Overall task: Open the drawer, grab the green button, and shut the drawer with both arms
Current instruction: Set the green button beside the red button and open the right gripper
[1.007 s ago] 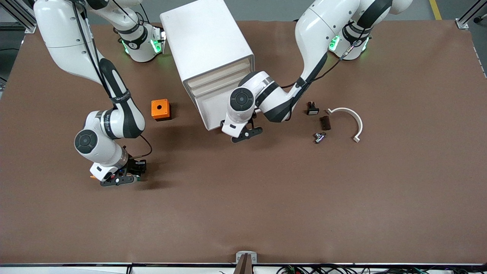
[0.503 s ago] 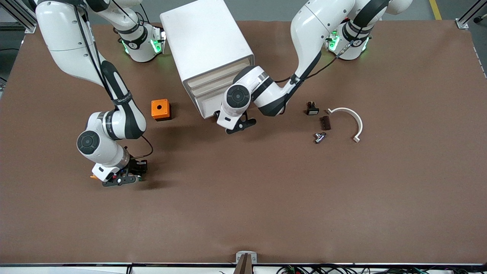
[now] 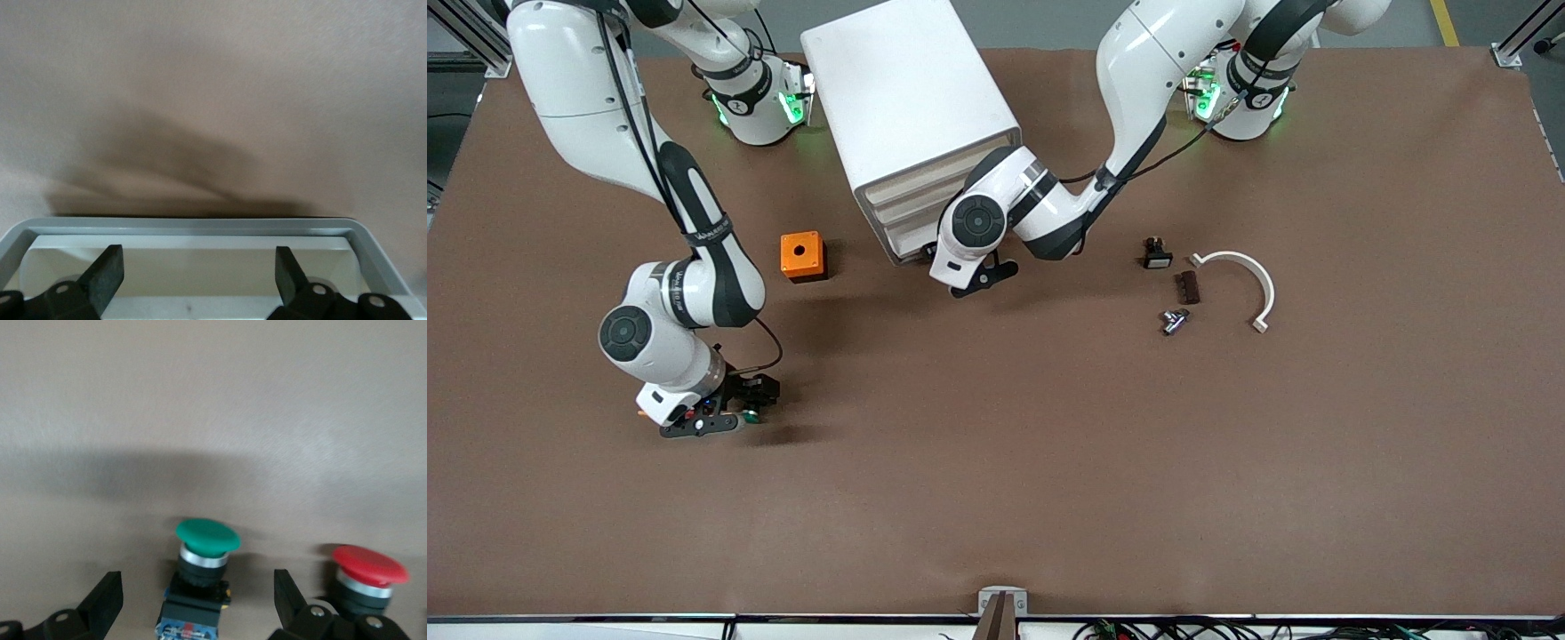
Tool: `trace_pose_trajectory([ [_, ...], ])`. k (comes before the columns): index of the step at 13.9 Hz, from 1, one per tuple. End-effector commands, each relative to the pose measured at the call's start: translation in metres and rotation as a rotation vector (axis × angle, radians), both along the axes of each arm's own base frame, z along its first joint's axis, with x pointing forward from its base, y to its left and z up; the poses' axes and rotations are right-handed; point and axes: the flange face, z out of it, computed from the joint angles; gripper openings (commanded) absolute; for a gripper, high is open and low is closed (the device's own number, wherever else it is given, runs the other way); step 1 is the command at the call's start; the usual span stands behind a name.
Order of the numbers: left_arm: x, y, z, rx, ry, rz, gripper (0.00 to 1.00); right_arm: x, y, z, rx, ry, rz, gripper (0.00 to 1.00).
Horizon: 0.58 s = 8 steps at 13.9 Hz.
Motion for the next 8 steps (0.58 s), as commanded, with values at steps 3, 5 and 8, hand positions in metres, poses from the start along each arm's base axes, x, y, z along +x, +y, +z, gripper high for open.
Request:
trace_pose_trajectory([
  [3,-0.016,-0.004,-0.001,-0.005,0.041,0.017,1.00,0.001,-0.030,0.070,0.053,-0.015,-0.062,1.00],
  [5,-0.020,-0.007,0.000,-0.013,0.058,0.027,1.00,-0.002,-0.046,0.092,0.060,-0.003,-0.082,1.00],
  [8,-0.023,-0.009,-0.001,-0.024,0.086,0.047,1.00,-0.010,-0.074,0.126,0.073,0.022,-0.116,1.00],
])
